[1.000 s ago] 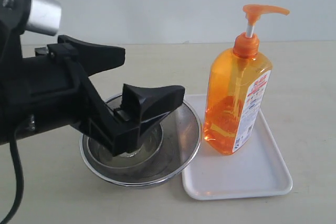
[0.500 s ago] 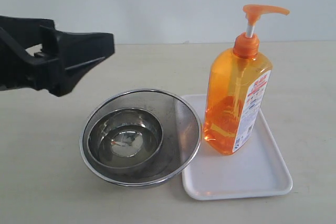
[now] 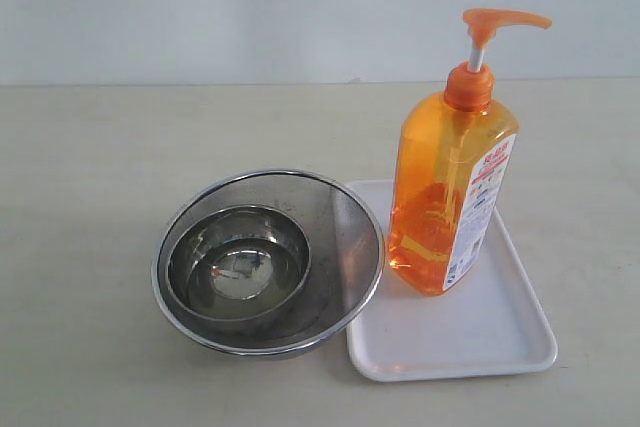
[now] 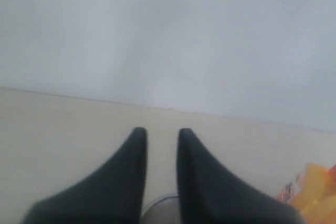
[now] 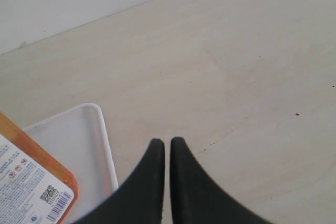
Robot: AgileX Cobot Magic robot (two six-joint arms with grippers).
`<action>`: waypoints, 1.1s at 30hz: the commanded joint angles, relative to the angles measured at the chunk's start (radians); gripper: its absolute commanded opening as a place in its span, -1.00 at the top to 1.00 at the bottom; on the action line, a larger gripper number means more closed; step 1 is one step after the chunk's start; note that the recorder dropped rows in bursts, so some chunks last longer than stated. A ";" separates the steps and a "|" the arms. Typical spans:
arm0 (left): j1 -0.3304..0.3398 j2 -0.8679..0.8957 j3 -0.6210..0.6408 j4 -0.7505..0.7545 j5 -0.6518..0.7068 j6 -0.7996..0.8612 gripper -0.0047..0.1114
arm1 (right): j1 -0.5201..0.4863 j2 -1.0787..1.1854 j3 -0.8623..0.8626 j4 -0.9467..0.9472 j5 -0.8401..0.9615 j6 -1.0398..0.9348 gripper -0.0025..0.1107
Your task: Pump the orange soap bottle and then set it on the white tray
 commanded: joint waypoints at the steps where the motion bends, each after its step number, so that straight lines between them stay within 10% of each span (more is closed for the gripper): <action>1: 0.086 -0.114 0.003 -0.010 0.090 -0.021 0.83 | 0.002 -0.003 0.003 -0.013 0.002 -0.008 0.96; 11: 0.212 -0.370 0.046 -0.007 0.207 0.085 0.83 | 0.002 -0.003 0.003 -0.013 0.002 -0.008 0.96; 23: 0.280 -0.616 0.585 -0.006 -0.333 0.202 0.83 | 0.002 -0.003 0.003 -0.009 0.002 -0.008 0.96; 33: 0.336 -0.725 0.585 0.004 0.037 0.309 0.83 | 0.002 -0.003 0.003 0.007 0.000 -0.008 0.96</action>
